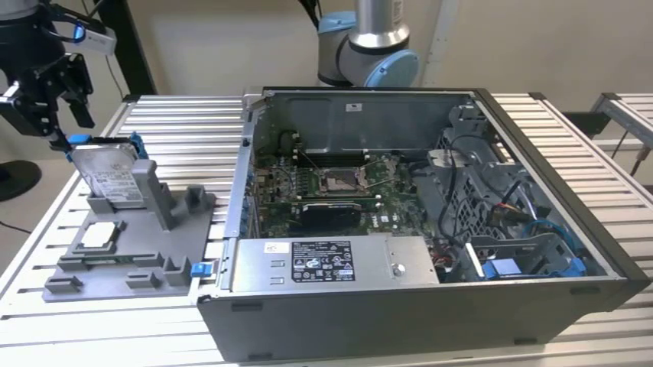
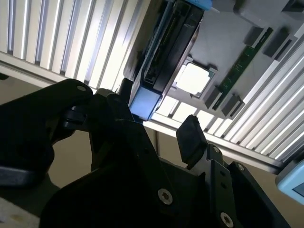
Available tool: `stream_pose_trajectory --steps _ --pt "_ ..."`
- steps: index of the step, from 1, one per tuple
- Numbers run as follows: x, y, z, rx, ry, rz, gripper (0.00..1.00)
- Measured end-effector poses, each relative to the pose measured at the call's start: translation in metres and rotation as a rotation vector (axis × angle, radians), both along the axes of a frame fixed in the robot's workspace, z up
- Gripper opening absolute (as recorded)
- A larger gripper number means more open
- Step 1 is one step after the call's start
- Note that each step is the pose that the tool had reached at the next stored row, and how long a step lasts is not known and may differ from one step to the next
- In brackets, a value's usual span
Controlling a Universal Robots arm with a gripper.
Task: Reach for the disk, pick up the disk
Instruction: 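Pick up the disk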
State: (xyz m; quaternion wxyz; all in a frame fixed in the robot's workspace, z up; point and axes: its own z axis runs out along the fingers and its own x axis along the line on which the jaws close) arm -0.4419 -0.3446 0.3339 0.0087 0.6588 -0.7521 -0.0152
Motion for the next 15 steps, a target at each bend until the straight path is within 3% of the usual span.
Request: stream_pose_trajectory --steps 15 --pt "0.0 0.0 -0.0037 0.0 0.0 0.001 1.0"
